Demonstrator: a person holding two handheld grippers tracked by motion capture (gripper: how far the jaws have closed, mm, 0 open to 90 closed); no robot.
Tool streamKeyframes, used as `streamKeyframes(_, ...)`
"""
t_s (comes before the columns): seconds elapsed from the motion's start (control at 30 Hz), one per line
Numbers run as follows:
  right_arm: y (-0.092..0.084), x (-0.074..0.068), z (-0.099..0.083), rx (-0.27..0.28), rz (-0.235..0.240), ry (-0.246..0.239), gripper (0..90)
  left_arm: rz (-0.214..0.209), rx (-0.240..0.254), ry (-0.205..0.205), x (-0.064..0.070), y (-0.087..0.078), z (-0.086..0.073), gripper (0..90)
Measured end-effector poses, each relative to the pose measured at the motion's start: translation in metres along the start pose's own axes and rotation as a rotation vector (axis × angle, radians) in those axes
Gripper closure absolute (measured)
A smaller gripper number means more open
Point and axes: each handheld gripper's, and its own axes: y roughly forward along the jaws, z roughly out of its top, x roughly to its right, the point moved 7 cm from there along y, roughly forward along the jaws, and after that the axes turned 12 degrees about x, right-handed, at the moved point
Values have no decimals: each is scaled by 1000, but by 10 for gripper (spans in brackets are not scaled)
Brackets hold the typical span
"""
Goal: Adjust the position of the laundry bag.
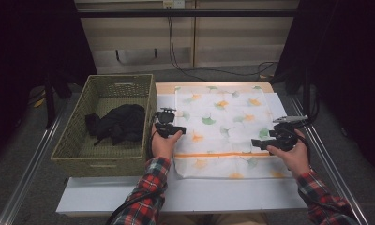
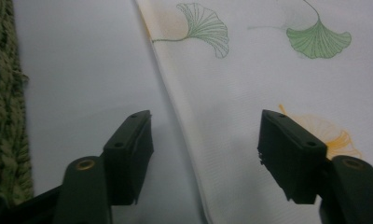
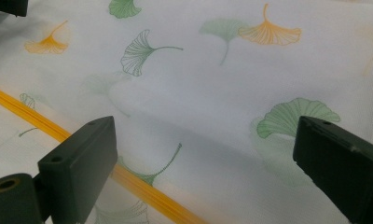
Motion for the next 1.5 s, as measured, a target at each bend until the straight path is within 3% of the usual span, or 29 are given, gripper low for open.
streamKeyframes(0.2, 2, 0, 0, -6, -4, 4, 60, 10, 4, -13, -1, 6, 1, 461)
streamKeyframes(0.27, 1, 3, 0, -7, -8, -1, 60, 14, -3, -3, 0, 7, 2, 541)
streamKeyframes(0.43, 1, 6, 1, 0, -12, 3, 61, 29, -45, 18, 7, 9, 3, 619)
streamKeyframes(0.47, 0, 7, 1, 0, -13, 11, 61, 37, -54, 26, 8, 10, 3, 700)
streamKeyframes(0.53, -1, 7, 2, 0, -18, 8, 61, 47, -68, 25, 10, 11, 4, 719)
streamKeyframes(0.67, -2, 6, 3, 5, -14, 11, 62, 35, -94, 4, 10, 11, 5, 866)
streamKeyframes(0.9, -2, 6, 1, 3, -8, 7, 62, 11, -115, -88, 9, 6, 12, 890)
streamKeyframes(1.0, -2, 7, 3, 7, -12, 13, 61, -16, -120, -91, 8, 3, 16, 890)
streamKeyframes(1.07, -2, 6, 3, 9, -11, 14, 62, -12, -114, -109, 7, -1, 20, 889)
streamKeyframes(1.17, -2, 5, 4, 11, -6, 14, 61, -14, -120, -104, 8, -6, 25, 890)
streamKeyframes(1.27, -1, 4, 4, 11, -3, 13, 62, 25, -118, -76, 9, -11, 32, 890)
streamKeyframes(1.5, -1, 4, 6, 18, -1, 10, 61, 14, -122, -86, 9, -15, 40, 894)
